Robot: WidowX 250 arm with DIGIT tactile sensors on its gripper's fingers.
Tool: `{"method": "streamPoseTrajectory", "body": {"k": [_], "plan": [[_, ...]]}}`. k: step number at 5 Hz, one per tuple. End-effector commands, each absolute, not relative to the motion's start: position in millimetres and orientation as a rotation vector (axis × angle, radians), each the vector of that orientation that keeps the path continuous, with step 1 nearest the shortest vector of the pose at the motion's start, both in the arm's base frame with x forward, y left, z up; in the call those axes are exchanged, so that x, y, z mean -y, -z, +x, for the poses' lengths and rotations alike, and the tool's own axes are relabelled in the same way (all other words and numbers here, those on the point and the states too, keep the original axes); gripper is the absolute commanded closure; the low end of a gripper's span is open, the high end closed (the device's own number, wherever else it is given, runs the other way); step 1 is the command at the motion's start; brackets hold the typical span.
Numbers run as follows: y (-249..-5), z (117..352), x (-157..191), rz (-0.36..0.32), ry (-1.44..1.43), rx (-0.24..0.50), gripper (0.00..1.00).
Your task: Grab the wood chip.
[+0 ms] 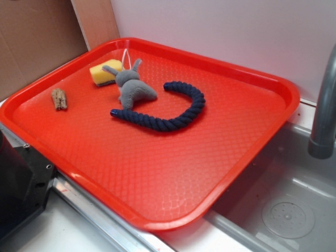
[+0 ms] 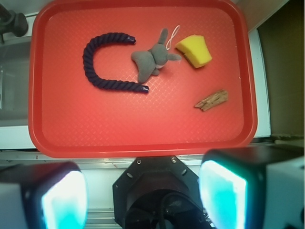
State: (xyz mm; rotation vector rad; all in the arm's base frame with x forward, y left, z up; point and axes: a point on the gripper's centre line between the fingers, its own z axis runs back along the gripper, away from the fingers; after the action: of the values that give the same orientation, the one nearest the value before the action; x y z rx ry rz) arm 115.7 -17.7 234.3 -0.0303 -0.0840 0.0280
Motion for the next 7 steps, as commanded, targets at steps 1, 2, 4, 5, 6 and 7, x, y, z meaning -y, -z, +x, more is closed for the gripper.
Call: {"method": "streamPoseTrajectory", "body": {"k": [1,2,4,5,6,7], "plan": [[-234.3,115.7,17.7,-0.030,-0.028,0.084,0.00],[-227.8,123.2,8.3,-0.069,-0.278,0.107,0.00],[-194.6,137.2,-17.6,-0.112,-0.712,0.208,0.00],[-162.9,146.8,-41.2,-0.054,-0.891,0.210,0.00],[-134.0,154.6,-64.6,0.018,-1.013,0.261,0.00],[-111.2,158.0,-83.0,0.075,-1.043,0.269,0.00]]}}
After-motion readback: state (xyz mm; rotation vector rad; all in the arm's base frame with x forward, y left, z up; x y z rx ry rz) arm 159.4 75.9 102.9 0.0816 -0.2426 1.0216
